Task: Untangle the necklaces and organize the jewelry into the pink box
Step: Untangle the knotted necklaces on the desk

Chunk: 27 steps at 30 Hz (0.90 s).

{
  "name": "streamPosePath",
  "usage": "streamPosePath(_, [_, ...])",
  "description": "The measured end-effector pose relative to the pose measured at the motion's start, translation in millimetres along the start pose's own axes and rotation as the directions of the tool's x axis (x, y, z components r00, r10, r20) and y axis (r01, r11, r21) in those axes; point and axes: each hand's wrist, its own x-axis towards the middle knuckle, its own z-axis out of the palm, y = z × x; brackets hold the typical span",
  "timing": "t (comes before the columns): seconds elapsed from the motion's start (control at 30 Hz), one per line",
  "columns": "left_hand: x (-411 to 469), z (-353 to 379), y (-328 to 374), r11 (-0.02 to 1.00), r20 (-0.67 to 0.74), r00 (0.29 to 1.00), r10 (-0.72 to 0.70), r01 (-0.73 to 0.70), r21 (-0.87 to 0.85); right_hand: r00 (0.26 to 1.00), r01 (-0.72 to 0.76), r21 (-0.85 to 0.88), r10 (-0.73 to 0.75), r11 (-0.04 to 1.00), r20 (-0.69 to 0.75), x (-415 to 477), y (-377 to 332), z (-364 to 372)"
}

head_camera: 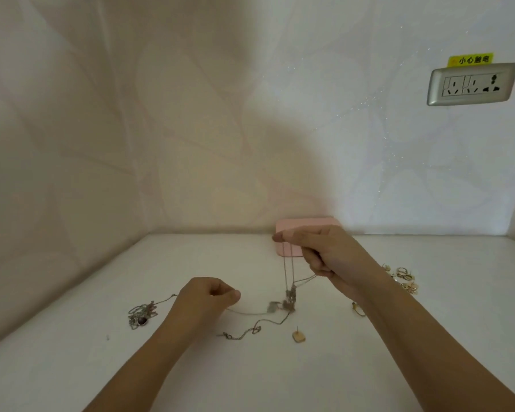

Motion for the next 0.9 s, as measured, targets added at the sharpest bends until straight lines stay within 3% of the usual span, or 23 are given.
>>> streamPosePath(0.3, [-13, 11, 13, 0.985, 0.164, 0.971, 0.173, -0.168, -0.047, 0.989, -0.007, -0.058, 0.015, 0.998, 0.145, -5, 0, 12])
streamPosePath(0.47, [-19, 15, 22, 0.932, 0.246, 0.945, 0.215, -0.123, -0.342, 0.981, 0.008, -0.054, 0.003, 0.999, 0.196, -8, -3, 17])
streamPosePath(0.6, [-19, 14, 20, 0.9, 0.225, 0.943, 0.245, -0.135, -0.415, 0.972, 0.039, -0.039, -0.029, 0.998, 0.234, -10, -6, 18])
streamPosePath(0.73, [-11, 9, 22, 0.75, 0.099, 0.987, 0.124, -0.028, -0.661, 0.991, 0.014, -0.072, -0.004, 0.997, 0.137, -3, -2, 11])
streamPosePath(0.9, [-1, 0, 19, 0.47, 0.091, 0.995, -0.036, 0.097, -0.878, 0.988, -0.047, -0.408, 0.103, 0.912, 0.116, -1, 2, -2])
